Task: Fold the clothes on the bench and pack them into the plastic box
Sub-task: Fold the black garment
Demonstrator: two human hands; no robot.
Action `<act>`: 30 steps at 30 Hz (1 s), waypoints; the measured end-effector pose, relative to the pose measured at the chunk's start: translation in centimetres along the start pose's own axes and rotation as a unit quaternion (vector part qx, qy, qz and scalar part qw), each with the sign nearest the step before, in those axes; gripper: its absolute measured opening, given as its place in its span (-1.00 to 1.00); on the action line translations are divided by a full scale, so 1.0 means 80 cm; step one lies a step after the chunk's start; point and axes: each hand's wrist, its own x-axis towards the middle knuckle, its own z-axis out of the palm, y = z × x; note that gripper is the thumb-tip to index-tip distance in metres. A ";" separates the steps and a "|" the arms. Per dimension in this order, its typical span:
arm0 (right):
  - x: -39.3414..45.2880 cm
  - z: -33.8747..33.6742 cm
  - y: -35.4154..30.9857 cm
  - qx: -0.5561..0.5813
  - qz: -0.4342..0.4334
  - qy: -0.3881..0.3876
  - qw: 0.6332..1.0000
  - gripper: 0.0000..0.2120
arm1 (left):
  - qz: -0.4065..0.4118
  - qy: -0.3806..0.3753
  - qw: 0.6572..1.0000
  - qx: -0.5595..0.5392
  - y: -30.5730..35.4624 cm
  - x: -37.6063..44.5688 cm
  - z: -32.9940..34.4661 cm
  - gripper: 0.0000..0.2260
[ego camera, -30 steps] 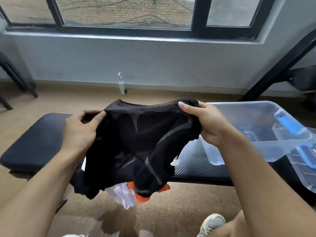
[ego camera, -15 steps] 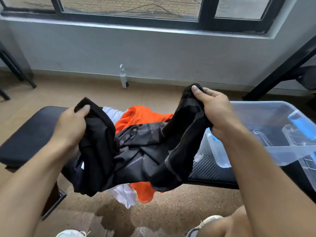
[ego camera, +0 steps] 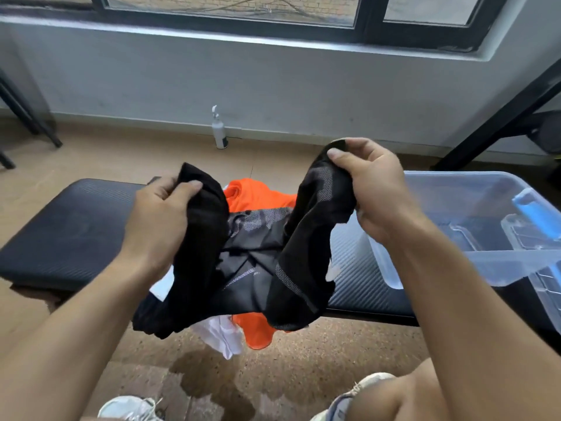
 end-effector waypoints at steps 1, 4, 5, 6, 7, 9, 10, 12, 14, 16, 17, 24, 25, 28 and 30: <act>-0.009 0.003 0.003 -0.020 0.001 -0.041 0.999 -0.86 | -0.001 -0.018 1.000 -0.009 0.001 -0.006 0.007 -0.83; -0.035 0.015 0.009 -0.063 0.011 -0.192 0.979 -0.83 | 0.007 -0.062 0.998 -0.006 -0.004 -0.020 0.021 -0.91; -0.041 0.018 0.012 -0.073 0.016 -0.232 0.970 -0.85 | 0.009 -0.072 0.997 0.001 -0.006 -0.023 0.023 -0.90; -0.046 0.022 0.015 -0.080 0.023 -0.265 0.961 -0.87 | 0.014 -0.082 0.997 0.005 -0.005 -0.028 0.025 -0.88; -0.048 0.024 0.018 -0.082 0.032 -0.293 0.952 -0.88 | 0.018 -0.092 0.996 0.004 -0.004 -0.032 0.026 -0.88; -0.050 0.027 0.023 -0.082 0.053 -0.343 0.934 -0.82 | 0.028 -0.112 0.993 0.004 -0.002 -0.036 0.028 -0.94; -0.051 0.027 0.025 -0.079 0.063 -0.367 0.925 -0.79 | 0.033 -0.114 0.993 0.008 -0.002 -0.037 0.029 -0.91; -0.050 0.027 0.028 -0.078 0.074 -0.401 0.909 -0.75 | 0.045 -0.119 0.992 0.021 -0.002 -0.040 0.031 -0.82; -0.049 0.029 0.033 -0.094 0.064 -0.400 0.910 -0.73 | 0.053 -0.124 0.991 0.028 0.000 -0.042 0.032 -0.79; -0.048 0.033 0.039 -0.121 0.041 -0.373 0.919 -0.74 | 0.059 -0.132 0.989 0.037 0.001 -0.045 0.032 -0.80; -0.047 0.035 0.041 -0.131 0.034 -0.361 0.923 -0.74 | 0.065 -0.134 0.988 0.040 0.001 -0.047 0.032 -0.82; -0.050 0.036 0.041 -0.169 0.044 -0.377 0.910 -0.83 | 0.100 -0.127 0.984 0.068 -0.001 -0.051 0.031 -0.79; -0.050 0.036 0.042 -0.168 0.050 -0.376 0.910 -0.85 | 0.101 -0.115 0.986 0.070 -0.002 -0.050 0.030 -0.81; -0.052 0.039 0.044 -0.181 0.032 -0.356 0.916 -0.93 | 0.095 -0.093 0.989 0.065 -0.003 -0.049 0.029 -0.80; -0.052 0.040 0.049 -0.228 -0.017 -0.320 0.920 -0.91 | 0.076 -0.108 0.990 0.052 -0.004 -0.049 0.029 -0.75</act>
